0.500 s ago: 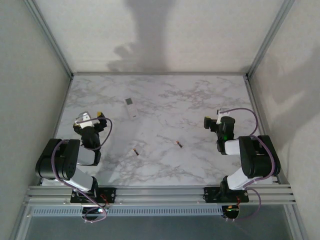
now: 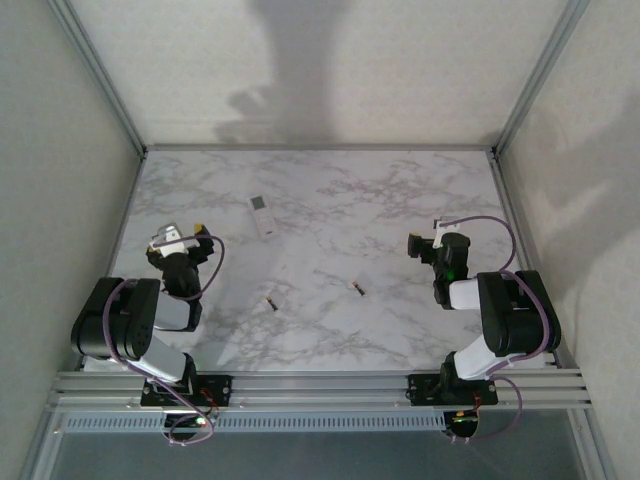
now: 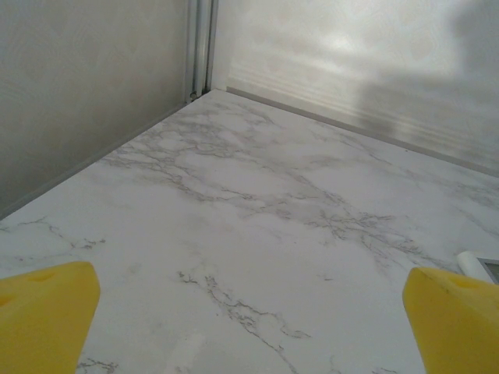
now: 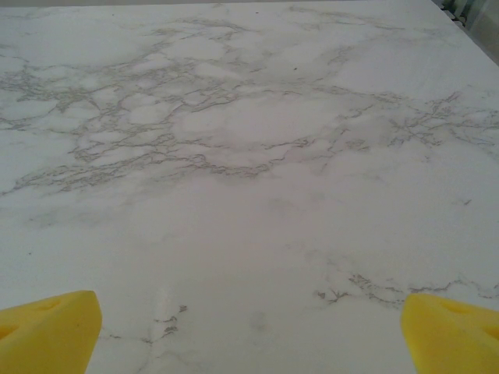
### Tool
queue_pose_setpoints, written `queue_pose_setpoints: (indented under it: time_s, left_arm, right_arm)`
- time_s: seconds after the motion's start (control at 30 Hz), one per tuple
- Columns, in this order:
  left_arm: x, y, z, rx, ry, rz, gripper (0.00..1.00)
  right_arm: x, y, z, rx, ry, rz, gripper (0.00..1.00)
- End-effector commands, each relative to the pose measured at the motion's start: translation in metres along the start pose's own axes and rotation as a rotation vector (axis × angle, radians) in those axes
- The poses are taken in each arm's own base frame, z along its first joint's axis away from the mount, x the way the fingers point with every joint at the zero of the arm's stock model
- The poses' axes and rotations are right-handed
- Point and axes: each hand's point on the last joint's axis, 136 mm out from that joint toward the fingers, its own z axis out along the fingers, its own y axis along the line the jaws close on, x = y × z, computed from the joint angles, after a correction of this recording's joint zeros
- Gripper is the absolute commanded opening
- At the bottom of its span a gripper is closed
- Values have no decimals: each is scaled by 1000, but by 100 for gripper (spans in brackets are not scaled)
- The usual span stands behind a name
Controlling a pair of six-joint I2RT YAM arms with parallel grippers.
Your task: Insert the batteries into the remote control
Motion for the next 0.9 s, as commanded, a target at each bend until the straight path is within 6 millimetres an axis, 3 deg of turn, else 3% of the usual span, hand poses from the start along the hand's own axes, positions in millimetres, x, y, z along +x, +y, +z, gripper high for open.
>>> queue_pose_setpoints:
  time_s: [0.0, 0.43, 0.53, 0.63, 0.77, 0.87]
  left_arm:
    - [-12, -4, 3, 16, -42, -8, 100]
    - [-12, -4, 3, 21, -38, -9, 99]
    - [-21, -10, 9, 32, -21, 2, 100]
    - [-45, -4, 34, -102, 71, 11, 100]
    - [-100, -5, 50, -195, 85, -58, 100]
    - [-125, -6, 58, -222, 160, -205, 99]
  right_arm:
    - [-15, 1, 1, -14, -44, 12, 99]
    - [-15, 2, 1, -15, -44, 11, 99]
    - [-17, 0, 0, -7, -54, 11, 99]
    - [-35, -6, -11, 35, -67, 25, 99]
    - [-76, -17, -35, 86, -87, 98, 99]
    - [-100, -7, -56, 12, -131, 170, 99]
